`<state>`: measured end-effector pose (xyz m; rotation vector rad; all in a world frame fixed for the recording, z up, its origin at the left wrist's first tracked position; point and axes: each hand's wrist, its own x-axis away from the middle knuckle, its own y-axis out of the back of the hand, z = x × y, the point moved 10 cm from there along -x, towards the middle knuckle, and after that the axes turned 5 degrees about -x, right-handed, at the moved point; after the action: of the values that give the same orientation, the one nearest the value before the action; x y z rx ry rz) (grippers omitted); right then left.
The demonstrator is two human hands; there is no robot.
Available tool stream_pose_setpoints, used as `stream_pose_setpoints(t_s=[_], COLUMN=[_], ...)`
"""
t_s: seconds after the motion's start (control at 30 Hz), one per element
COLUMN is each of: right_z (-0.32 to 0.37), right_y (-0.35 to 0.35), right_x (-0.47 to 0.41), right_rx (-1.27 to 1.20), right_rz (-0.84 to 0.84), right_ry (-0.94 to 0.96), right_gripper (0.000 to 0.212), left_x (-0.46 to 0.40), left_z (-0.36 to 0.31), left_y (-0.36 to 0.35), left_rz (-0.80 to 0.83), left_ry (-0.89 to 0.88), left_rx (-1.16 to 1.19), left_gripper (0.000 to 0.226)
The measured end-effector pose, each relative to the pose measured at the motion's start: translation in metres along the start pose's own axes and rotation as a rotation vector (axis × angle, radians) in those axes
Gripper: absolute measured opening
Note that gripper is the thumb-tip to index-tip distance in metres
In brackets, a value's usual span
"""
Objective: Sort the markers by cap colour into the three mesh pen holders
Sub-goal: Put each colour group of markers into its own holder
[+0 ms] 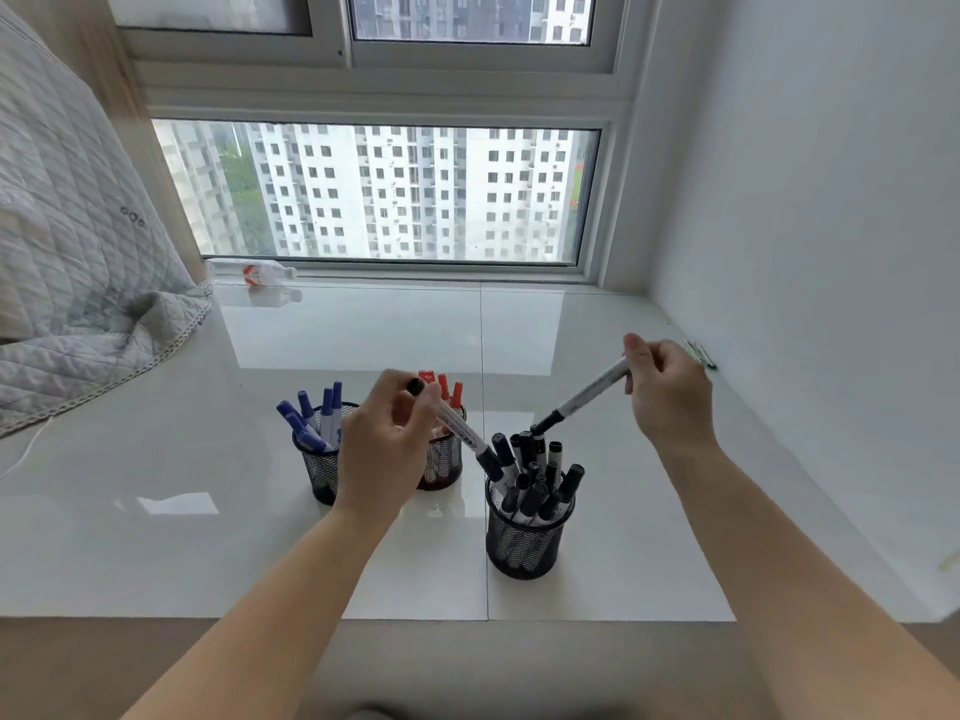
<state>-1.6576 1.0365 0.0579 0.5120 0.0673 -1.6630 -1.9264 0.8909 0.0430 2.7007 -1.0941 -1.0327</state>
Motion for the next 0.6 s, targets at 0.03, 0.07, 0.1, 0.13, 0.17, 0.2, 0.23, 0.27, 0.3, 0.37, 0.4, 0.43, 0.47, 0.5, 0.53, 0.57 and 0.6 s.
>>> stream_pose_setpoints(t_s=[0.03, 0.07, 0.1, 0.13, 0.17, 0.2, 0.23, 0.27, 0.3, 0.37, 0.4, 0.43, 0.47, 0.5, 0.53, 0.57, 0.6], right_z=[-0.008, -0.018, -0.028, -0.038, -0.045, -0.049, -0.050, -0.049, -0.047, -0.043, -0.041, -0.040, -0.039, -0.039, -0.039, -0.039, -0.041], right_y=[0.004, 0.006, 0.005, 0.001, -0.006, -0.014, -0.022, -0.029, -0.035, -0.047, -0.052, -0.056, -0.060, -0.063, -0.065, -0.067, -0.068], right_x=[-0.001, -0.001, 0.001, 0.005, 0.010, 0.017, 0.022, 0.026, 0.029, 0.034, 0.036, 0.038, 0.039, 0.040, 0.041, 0.043, 0.044], right_rx=[-0.089, -0.200, -0.342, -0.512, -0.691, -0.857, -0.992, -1.092, -1.155, -1.193, -1.182, -1.157, -1.125, -1.097, -1.075, -1.054, -1.018], right_rz=[-0.019, -0.034, -0.042, -0.041, -0.033, -0.016, 0.012, 0.049, 0.092, 0.185, 0.228, 0.271, 0.312, 0.349, 0.382, 0.410, 0.430], right_ry=[-0.069, -0.155, -0.258, -0.368, -0.472, -0.556, -0.610, -0.640, -0.653, -0.661, -0.657, -0.648, -0.635, -0.622, -0.613, -0.605, -0.591], right_gripper=[0.029, 0.027, 0.024, 0.021, 0.018, 0.017, 0.017, 0.016, 0.015, 0.014, 0.014, 0.014, 0.015, 0.015, 0.015, 0.015, 0.014], left_x=[0.000, 0.001, 0.003, 0.006, 0.010, 0.016, 0.024, 0.032, 0.041, 0.054, 0.059, 0.061, 0.063, 0.064, 0.064, 0.064, 0.063], left_z=[0.006, 0.015, 0.025, 0.036, 0.048, 0.058, 0.066, 0.071, 0.075, 0.076, 0.075, 0.072, 0.069, 0.067, 0.065, 0.064, 0.063], left_y=[0.003, 0.005, 0.006, 0.006, 0.003, -0.003, -0.011, -0.021, -0.030, -0.046, -0.052, -0.058, -0.063, -0.066, -0.068, -0.069, -0.068], left_rz=[-0.025, -0.047, -0.069, -0.086, -0.089, -0.073, -0.045, -0.012, 0.022, 0.090, 0.129, 0.173, 0.218, 0.261, 0.299, 0.332, 0.356], left_ry=[0.060, 0.129, 0.216, 0.315, 0.421, 0.525, 0.621, 0.704, 0.773, 0.861, 0.881, 0.887, 0.880, 0.866, 0.847, 0.822, 0.788], left_rx=[0.074, 0.143, 0.206, 0.272, 0.350, 0.442, 0.546, 0.644, 0.728, 0.862, 0.918, 0.962, 0.987, 0.986, 0.960, 0.912, 0.843], left_gripper=[0.016, 0.016, 0.015, 0.013, 0.011, 0.009, 0.009, 0.009, 0.010, 0.011, 0.010, 0.010, 0.011, 0.013, 0.016, 0.020, 0.021])
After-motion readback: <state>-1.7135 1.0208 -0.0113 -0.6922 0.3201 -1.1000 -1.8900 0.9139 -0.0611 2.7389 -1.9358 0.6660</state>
